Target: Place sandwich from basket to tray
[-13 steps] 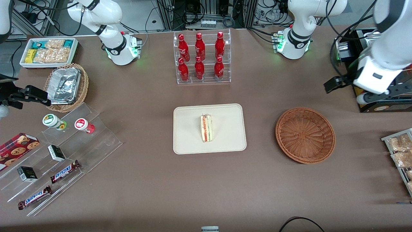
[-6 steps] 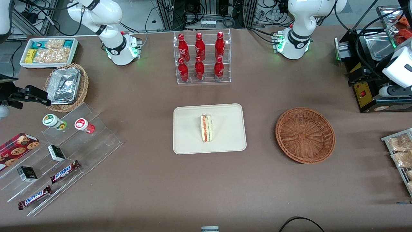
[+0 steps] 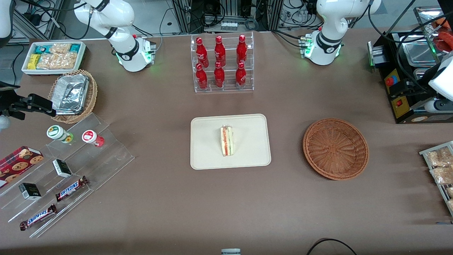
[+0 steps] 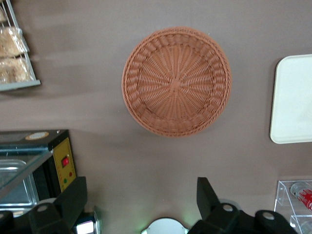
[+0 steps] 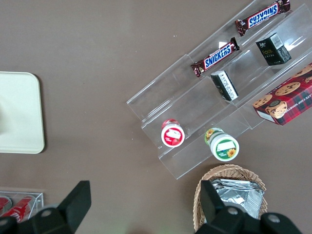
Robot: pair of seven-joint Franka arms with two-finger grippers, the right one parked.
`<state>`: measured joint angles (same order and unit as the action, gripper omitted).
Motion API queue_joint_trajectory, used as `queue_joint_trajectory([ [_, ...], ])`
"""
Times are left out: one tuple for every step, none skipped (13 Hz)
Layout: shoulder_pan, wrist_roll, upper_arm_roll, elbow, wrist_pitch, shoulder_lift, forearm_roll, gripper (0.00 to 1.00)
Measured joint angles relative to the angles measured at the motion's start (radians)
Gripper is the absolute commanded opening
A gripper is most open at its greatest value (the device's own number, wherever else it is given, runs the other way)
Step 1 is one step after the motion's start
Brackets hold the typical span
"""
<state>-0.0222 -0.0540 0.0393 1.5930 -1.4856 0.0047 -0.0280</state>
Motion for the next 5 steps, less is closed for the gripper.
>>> queue_joint_trajectory([
  [0.0, 0.0, -0.003, -0.01, -0.01, 0.01, 0.0, 0.99],
  [0.0, 0.0, -0.007, -0.02, -0.011, 0.02, 0.0, 0.99],
  [0.0, 0.0, -0.012, -0.029, -0.011, 0.027, 0.0, 0.99],
  [-0.001, 0.008, -0.017, -0.034, -0.011, 0.031, 0.0, 0.99],
  [-0.001, 0.027, -0.019, -0.036, -0.01, 0.031, 0.0, 0.99],
])
